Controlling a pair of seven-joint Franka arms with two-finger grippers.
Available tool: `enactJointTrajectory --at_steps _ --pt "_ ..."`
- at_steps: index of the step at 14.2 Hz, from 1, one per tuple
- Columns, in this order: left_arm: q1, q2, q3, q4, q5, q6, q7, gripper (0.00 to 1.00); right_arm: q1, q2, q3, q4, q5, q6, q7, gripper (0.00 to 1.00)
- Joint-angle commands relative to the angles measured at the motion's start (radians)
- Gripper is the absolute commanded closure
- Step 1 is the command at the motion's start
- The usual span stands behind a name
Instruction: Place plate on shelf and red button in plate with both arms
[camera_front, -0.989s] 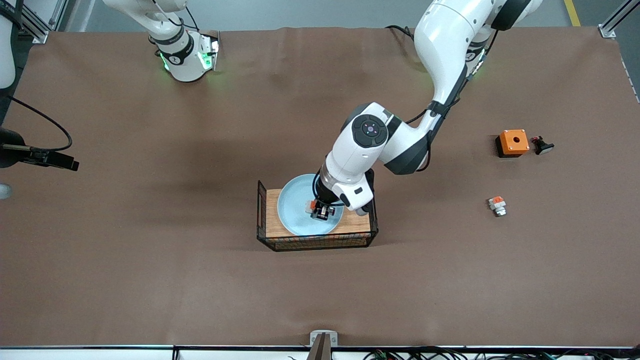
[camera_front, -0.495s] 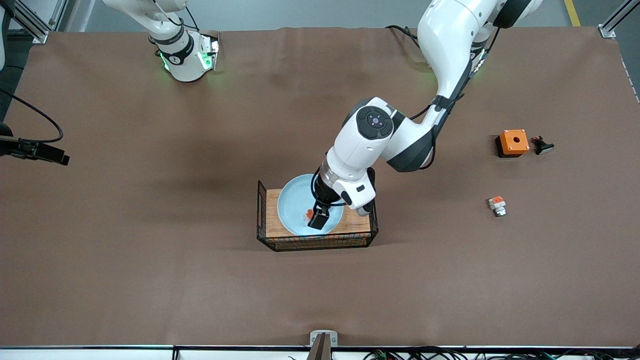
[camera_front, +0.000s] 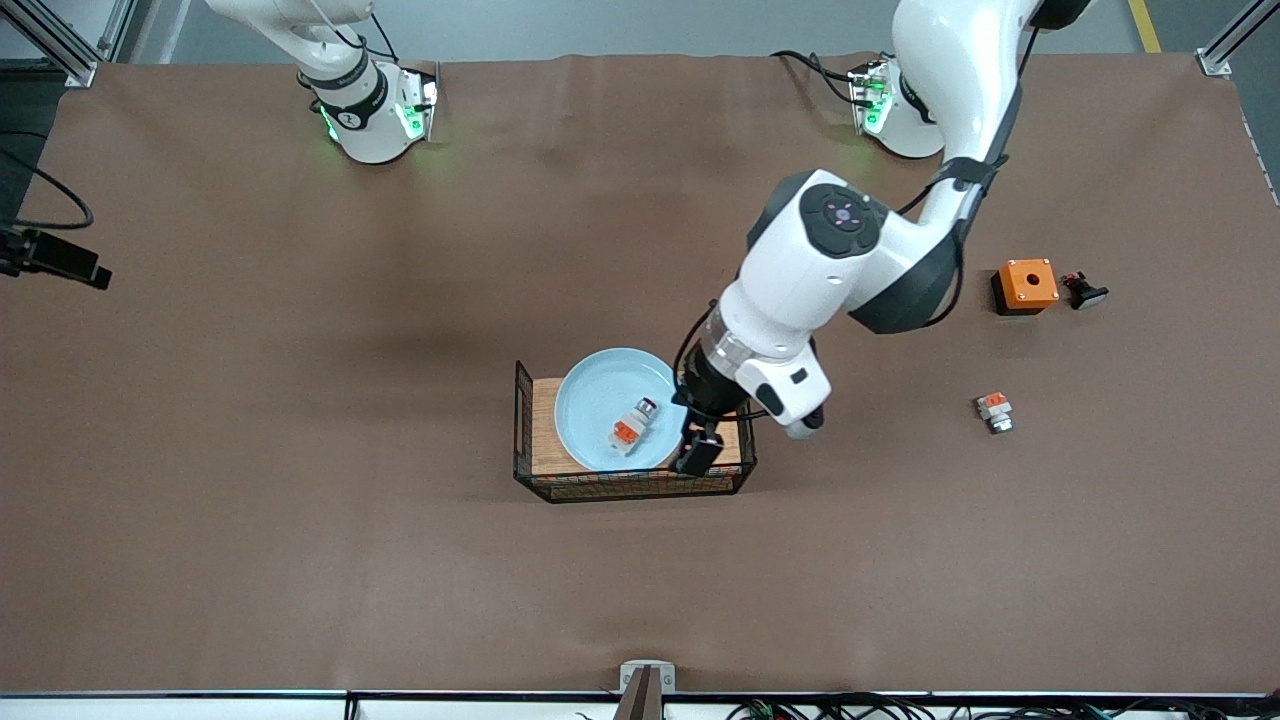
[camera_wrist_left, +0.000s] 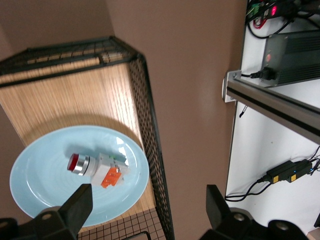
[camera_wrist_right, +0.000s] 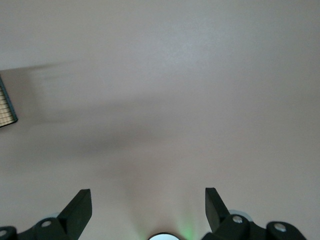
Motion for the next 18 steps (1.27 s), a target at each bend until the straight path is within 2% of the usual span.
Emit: enactJointTrajectory --at_steps 1,4,9,12,15,18 --pt "0.028 -0.047 -0.003 -0.033 -0.002 -0.039 0.116 0.0 -0.001 -0.126 0.01 -0.149 0.021 0.058 0.004 0.0" --pt "0.076 -0.091 -0.005 -0.082 0.003 -0.072 0.303 0.0 0.016 -0.197 0.014 -0.233 0.02 0.111 0.002 0.0" --pt "0.166 -0.277 -0.007 -0.345 0.004 -0.074 0.855 0.0 0.018 -0.218 0.015 -0.253 -0.005 0.125 -0.01 0.0" --pt "0.247 -0.373 -0.007 -0.46 0.003 -0.08 1.035 0.0 0.038 -0.226 0.015 -0.25 -0.036 0.131 -0.023 0.0" --pt "0.341 -0.415 -0.008 -0.464 -0.005 -0.19 1.173 0.0 0.035 -0.226 0.014 -0.249 -0.036 0.138 -0.088 0.0" --pt "0.456 -0.446 -0.01 -0.453 -0.011 -0.334 1.453 0.0 0.036 -0.232 0.015 -0.249 -0.031 0.135 -0.085 0.0"
